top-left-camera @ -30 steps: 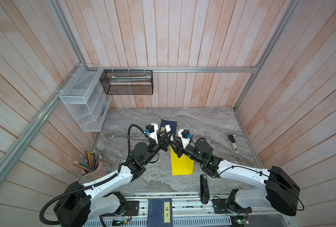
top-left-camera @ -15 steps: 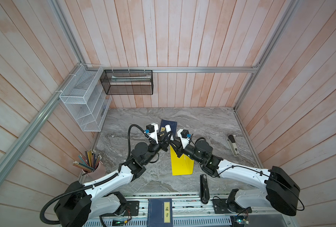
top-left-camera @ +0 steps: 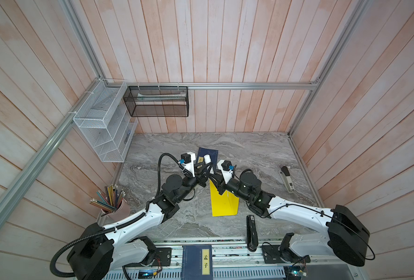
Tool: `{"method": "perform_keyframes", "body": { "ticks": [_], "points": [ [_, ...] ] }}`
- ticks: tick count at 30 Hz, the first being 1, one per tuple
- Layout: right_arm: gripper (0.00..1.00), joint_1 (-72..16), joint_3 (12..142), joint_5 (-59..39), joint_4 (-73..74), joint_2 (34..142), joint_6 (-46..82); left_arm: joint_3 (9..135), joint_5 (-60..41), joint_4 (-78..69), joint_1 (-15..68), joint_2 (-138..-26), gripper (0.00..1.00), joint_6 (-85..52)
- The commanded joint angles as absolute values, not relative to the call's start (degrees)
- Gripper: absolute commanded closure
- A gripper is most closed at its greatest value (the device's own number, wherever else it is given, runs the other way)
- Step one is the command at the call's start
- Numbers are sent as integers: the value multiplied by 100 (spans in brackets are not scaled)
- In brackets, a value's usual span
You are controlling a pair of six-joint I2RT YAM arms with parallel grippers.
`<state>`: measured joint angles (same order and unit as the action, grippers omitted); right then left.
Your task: Place the letter into the envelope and seal it
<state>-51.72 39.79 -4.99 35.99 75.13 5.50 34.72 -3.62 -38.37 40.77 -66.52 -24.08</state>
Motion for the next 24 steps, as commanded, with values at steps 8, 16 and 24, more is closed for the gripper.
{"method": "perform_keyframes", "body": {
  "ticks": [8,16,24],
  "points": [
    [94,-4856,3871,-2584,4188,7242,1270,3415,-2757,-3625,3173,-6495,100,-2645],
    [94,-4330,3589,-4285,5255,7405,2344,3415,-3776,-3647,2884,-6435,100,-2714],
    [92,-4064,3600,-4826,5277,7482,2542,3394,-3828,-3429,2785,-6286,100,-2593]
  ]
}}
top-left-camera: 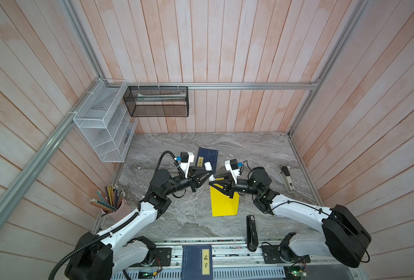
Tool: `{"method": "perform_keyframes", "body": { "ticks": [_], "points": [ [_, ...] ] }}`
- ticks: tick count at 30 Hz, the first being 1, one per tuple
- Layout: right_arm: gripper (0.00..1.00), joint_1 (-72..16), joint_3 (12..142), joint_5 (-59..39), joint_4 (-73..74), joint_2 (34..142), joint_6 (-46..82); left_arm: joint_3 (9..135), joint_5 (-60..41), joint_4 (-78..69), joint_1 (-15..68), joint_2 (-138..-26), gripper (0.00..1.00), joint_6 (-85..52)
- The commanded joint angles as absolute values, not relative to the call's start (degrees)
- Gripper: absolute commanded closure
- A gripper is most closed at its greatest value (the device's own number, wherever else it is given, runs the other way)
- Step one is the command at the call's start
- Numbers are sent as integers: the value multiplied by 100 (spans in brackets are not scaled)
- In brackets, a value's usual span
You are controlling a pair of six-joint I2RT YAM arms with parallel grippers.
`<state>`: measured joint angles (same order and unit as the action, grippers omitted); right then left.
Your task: Place the letter into the envelope and seal it
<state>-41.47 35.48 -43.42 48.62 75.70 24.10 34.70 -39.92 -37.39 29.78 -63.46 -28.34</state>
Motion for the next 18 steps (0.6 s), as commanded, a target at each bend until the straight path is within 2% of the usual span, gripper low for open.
{"method": "perform_keyframes", "body": {
  "ticks": [1,4,8,13,18],
  "points": [
    [87,-4070,3633,-4697,5077,7467,2372,3396,-3773,-3423,2782,-6277,100,-2595],
    [64,-4069,3704,-4257,4582,7395,1961,3382,-3497,-3434,2797,-6256,100,-2657],
    [46,-4216,3869,-3270,3773,7302,1259,3390,-2720,-3332,2943,-6189,100,-2672],
    [40,-4632,3869,-1733,3407,7175,678,3448,-1284,-3068,3348,-6014,100,-2424],
    [40,-5207,3828,-146,3581,7213,252,3509,-598,-3044,3629,-6029,100,-2316]
  ]
}}
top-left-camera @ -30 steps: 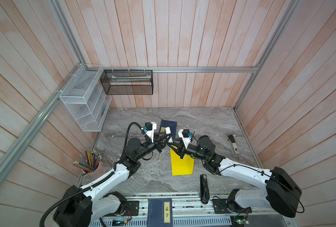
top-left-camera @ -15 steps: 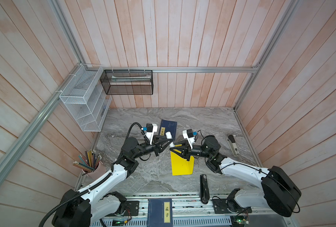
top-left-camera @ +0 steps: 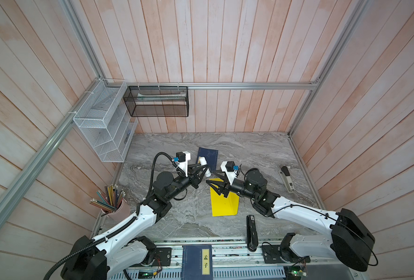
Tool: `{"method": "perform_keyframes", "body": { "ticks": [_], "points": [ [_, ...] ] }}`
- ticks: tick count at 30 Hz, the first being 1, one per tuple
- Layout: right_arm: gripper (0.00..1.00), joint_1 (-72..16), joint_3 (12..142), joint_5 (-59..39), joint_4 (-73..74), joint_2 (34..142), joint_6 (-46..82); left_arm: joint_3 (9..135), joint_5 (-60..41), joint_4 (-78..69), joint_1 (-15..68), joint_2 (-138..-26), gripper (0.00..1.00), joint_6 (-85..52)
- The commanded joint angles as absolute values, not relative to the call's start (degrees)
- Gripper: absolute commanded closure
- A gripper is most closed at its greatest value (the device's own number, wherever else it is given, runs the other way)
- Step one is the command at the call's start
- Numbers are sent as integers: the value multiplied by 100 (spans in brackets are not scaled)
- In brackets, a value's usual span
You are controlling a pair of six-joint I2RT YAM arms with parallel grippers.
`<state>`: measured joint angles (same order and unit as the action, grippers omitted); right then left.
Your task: Place the letter into the envelope and seal it
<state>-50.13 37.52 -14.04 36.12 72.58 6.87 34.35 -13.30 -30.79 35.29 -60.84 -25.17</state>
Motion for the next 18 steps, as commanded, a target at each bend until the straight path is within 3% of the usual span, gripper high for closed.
{"method": "perform_keyframes", "body": {
  "ticks": [1,5,18],
  "points": [
    [41,-5265,3812,22,3681,7218,210,3540,-522,-3012,3673,-6044,100,-2291],
    [43,-5462,3771,578,3941,7249,64,3595,-416,-2979,3751,-6084,100,-2250],
    [49,-5829,4097,1020,3838,7644,-403,3687,-343,-3007,3841,-6205,100,-2243]
  ]
}}
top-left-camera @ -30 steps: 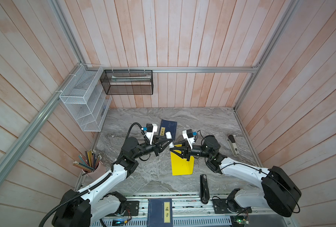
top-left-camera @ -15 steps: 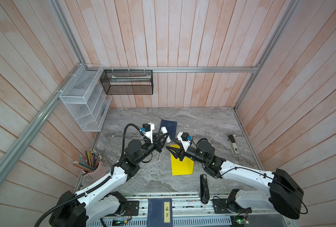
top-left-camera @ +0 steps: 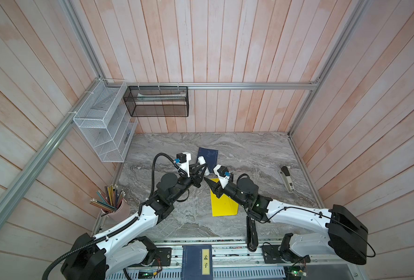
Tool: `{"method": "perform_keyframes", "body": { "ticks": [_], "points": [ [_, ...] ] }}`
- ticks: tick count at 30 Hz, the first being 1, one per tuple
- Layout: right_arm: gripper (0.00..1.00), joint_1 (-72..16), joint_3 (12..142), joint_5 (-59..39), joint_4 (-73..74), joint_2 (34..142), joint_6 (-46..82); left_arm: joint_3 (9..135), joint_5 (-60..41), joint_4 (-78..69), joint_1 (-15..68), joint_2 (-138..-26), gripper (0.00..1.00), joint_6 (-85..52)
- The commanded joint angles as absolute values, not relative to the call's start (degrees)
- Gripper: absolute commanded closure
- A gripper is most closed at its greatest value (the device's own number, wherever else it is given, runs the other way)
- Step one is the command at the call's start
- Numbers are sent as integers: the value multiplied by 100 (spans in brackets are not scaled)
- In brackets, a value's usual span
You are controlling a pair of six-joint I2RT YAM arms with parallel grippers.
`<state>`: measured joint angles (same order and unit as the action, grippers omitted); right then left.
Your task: Place the letter into the envelope and seal it
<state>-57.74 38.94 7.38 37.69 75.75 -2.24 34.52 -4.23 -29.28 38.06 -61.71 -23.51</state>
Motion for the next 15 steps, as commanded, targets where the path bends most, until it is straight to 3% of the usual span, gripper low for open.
{"method": "perform_keyframes", "body": {
  "ticks": [1,15],
  "points": [
    [49,-5844,4111,1052,3831,7660,-438,3683,-345,-3006,3838,-6205,100,-2241],
    [55,-5897,4293,1334,3909,7936,-571,3692,-369,-3025,3850,-6257,100,-2270]
  ]
}}
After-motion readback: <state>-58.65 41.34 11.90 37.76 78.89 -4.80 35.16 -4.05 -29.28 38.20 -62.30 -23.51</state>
